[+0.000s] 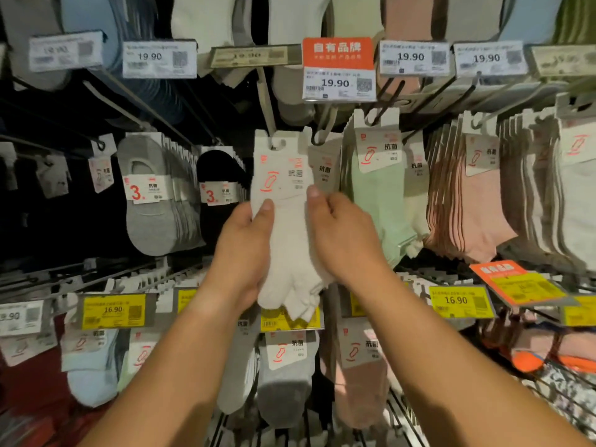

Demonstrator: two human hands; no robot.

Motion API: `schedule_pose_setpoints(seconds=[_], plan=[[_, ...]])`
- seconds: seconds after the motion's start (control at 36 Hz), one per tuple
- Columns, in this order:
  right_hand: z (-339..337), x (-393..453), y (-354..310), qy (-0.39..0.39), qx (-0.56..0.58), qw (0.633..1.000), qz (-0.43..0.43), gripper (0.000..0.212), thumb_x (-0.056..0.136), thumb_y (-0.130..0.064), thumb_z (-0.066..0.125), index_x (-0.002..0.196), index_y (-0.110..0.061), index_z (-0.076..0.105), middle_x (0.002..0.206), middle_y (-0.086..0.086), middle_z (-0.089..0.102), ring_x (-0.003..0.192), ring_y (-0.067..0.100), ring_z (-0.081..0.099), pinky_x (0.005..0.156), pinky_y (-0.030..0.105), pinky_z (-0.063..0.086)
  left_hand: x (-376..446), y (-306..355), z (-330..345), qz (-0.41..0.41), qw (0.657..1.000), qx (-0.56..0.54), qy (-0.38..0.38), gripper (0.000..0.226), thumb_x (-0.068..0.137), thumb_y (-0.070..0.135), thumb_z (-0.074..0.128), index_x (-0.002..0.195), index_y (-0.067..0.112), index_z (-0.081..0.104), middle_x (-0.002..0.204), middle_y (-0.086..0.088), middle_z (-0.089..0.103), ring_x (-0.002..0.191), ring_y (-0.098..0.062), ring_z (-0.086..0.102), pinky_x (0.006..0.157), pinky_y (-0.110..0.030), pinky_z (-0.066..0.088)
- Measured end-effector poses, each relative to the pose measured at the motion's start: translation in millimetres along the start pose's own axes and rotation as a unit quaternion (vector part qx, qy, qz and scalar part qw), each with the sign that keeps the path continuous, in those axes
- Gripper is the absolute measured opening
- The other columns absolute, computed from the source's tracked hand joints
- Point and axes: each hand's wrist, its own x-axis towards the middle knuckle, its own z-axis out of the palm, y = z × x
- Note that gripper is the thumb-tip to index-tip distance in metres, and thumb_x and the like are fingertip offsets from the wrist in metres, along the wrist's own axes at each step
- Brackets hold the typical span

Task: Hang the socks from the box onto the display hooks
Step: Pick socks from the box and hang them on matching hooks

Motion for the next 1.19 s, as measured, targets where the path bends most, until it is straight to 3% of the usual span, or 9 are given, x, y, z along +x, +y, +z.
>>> schedule_pose_setpoints(seconds=[0.08,0.25,0.36,0.61,0.72,0.81,0.89,1.03,1.19], plan=[[2,-6,7,-0.005,0.103,0.994,0.040,0.050,0.103,-0.051,0.034,0.116,-0.011,0.060,0.118,0.010,0.066,0.110,0.029,0.060,0.092,0.036,0.047,-3,1,15,0.032,0.997,0.053,-0.042,0.031,0.105,0.038,0.048,0.102,0.017,0.071,0.097,0.003,0.078,0.093,-0.014,0.074,0.088,-0.035,0.058],[-20,3,17,0.062,0.101,0.993,-0.027,0.033,0.104,-0.042,0.038,0.110,-0.016,0.059,0.108,0.002,0.066,0.096,0.018,0.058,0.066,0.022,0.035,2,10,32,0.200,0.932,0.302,0.015,0.059,0.103,0.053,0.041,0.057,0.016,0.045,0.056,0.002,0.052,0.056,-0.014,0.049,0.053,-0.032,0.032],[-31,16,12,0.069,0.100,0.992,-0.041,0.039,0.104,-0.043,0.038,0.117,-0.014,0.061,0.117,0.004,0.067,0.110,0.023,0.060,0.078,0.026,0.040,8,14,40,0.244,0.926,0.287,0.024,0.056,0.104,0.052,0.041,0.059,0.019,0.042,0.055,0.005,0.048,0.054,-0.011,0.046,0.051,-0.029,0.027],[-46,39,4,0.033,0.100,0.994,0.011,0.045,0.103,-0.046,0.041,0.097,-0.009,0.066,0.096,0.006,0.069,0.092,0.024,0.063,0.074,0.028,0.041,21,22,49,0.186,0.960,0.211,-0.003,0.060,0.103,0.050,0.047,0.056,0.012,0.050,0.056,0.001,0.055,0.060,-0.025,0.054,0.061,-0.037,0.042],[-49,41,5,0.012,0.087,0.996,0.022,0.044,0.103,-0.043,0.042,0.081,-0.010,0.062,0.077,0.003,0.062,0.080,0.024,0.059,0.064,0.028,0.035,22,24,48,0.156,0.969,0.191,-0.016,0.059,0.102,0.048,0.049,0.074,-0.001,0.065,0.076,-0.016,0.070,0.081,-0.037,0.067,0.078,-0.048,0.054],[-44,50,5,-0.002,0.040,0.998,0.044,0.048,0.104,-0.040,0.039,0.097,-0.001,0.064,0.094,0.022,0.064,0.094,0.038,0.061,0.068,0.028,0.034,34,24,52,0.114,0.966,0.230,-0.004,0.059,0.103,0.047,0.048,0.084,-0.006,0.067,0.084,-0.016,0.071,0.086,-0.034,0.066,0.080,-0.042,0.053],[-33,66,1,-0.008,0.002,0.997,0.078,0.043,0.105,-0.038,0.037,0.112,-0.003,0.062,0.112,0.020,0.064,0.108,0.036,0.059,0.075,0.028,0.037,55,17,55,0.087,0.954,0.286,-0.004,0.059,0.104,0.048,0.043,0.079,0.001,0.066,0.079,-0.011,0.067,0.082,-0.030,0.064,0.073,-0.034,0.049],[-8,76,3,-0.013,-0.062,0.994,0.089,0.034,0.105,-0.027,0.040,0.128,-0.006,0.056,0.128,0.017,0.060,0.115,0.035,0.058,0.091,0.036,0.048,84,-5,60,0.052,0.903,0.425,-0.029,0.059,0.106,0.053,0.028,0.118,0.009,0.066,0.110,-0.013,0.067,0.090,-0.026,0.057,0.074,-0.032,0.044],[26,48,40,-0.068,-0.123,0.981,0.135,0.040,0.097,-0.011,0.052,0.132,-0.002,0.035,0.133,0.019,0.055,0.120,0.037,0.056,0.084,0.037,0.042,88,-35,45,-0.003,0.883,0.446,-0.149,0.038,0.095,0.034,0.067,0.123,0.007,0.067,0.115,-0.009,0.071,0.104,-0.026,0.067,0.089,-0.031,0.053]])
